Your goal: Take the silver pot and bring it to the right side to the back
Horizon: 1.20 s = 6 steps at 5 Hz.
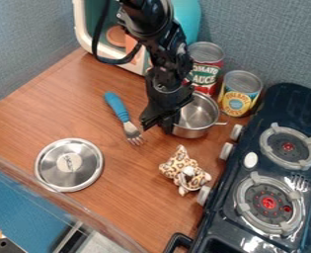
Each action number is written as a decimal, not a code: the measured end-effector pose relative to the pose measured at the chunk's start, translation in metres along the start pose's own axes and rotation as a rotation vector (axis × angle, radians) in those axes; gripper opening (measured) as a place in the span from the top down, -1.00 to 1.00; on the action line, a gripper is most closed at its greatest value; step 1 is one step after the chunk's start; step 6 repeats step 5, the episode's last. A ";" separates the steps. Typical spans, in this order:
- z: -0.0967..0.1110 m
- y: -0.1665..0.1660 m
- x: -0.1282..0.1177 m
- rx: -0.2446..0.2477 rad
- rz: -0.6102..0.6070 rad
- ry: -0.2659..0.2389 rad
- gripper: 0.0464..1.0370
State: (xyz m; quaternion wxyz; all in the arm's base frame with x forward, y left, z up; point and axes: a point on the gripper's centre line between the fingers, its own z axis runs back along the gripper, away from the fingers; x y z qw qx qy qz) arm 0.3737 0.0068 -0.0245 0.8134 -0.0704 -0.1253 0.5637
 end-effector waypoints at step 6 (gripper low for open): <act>0.059 -0.007 0.012 -0.052 -0.066 -0.047 -0.95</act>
